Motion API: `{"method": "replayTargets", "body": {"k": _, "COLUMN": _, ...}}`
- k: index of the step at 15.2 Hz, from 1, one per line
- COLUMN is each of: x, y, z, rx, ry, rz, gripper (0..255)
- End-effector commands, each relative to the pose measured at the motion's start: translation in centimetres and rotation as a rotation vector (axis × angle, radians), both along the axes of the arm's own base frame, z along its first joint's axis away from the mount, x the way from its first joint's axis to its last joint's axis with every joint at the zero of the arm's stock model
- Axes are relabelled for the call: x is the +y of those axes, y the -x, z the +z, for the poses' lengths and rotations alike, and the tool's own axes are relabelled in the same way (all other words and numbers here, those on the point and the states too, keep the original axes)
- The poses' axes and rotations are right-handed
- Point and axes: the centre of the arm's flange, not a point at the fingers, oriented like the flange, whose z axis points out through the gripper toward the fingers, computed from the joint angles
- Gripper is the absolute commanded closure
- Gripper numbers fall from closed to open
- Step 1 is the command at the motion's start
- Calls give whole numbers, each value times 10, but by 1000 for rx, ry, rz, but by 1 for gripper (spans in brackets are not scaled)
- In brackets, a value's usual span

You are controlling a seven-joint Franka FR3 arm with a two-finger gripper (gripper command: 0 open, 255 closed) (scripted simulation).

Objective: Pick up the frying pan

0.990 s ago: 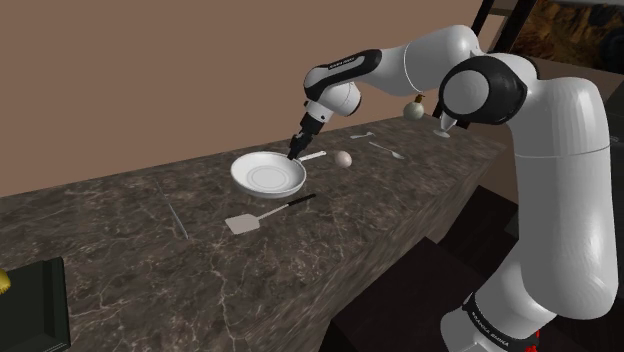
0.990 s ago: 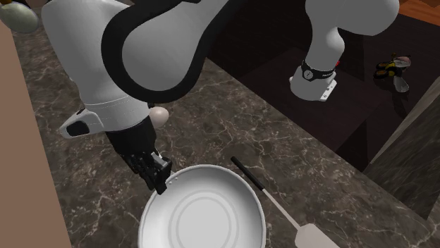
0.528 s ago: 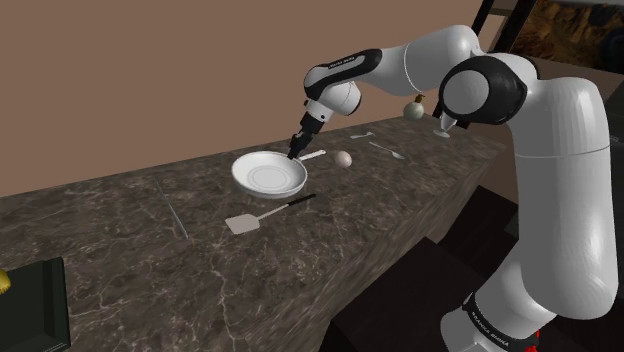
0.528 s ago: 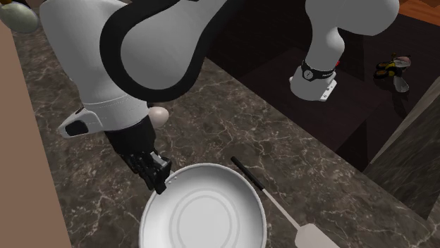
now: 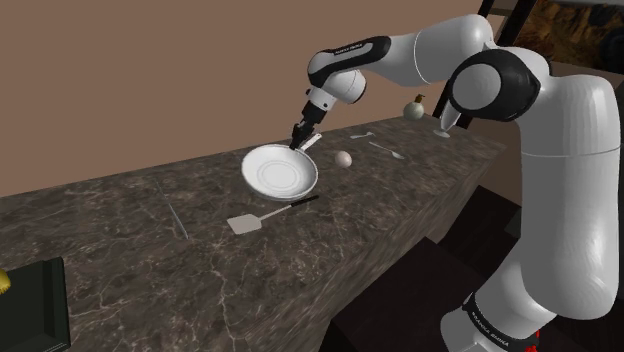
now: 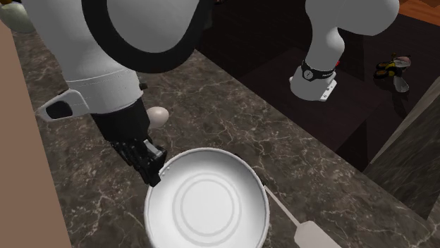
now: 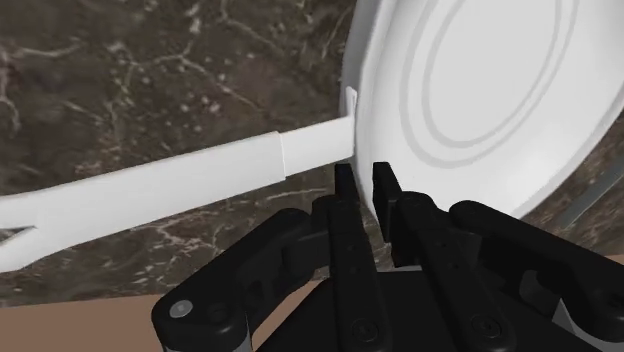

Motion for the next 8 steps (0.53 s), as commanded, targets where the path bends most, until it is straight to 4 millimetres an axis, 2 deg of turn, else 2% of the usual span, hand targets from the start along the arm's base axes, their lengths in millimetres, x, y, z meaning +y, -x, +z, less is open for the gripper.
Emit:
{"method": "replayTargets", "body": {"k": 1, "x": -1, "y": -1, "z": 11, "rx": 0, "ry": 1, "rz": 0, "gripper": 255}}
{"method": "replayTargets", "body": {"k": 6, "x": -1, "y": -1, "z": 37, "rx": 0, "ry": 1, "rz": 0, "gripper": 255}}
{"method": "replayTargets", "body": {"k": 8, "x": -1, "y": -1, "z": 38, "rx": 0, "ry": 1, "rz": 0, "gripper": 255}}
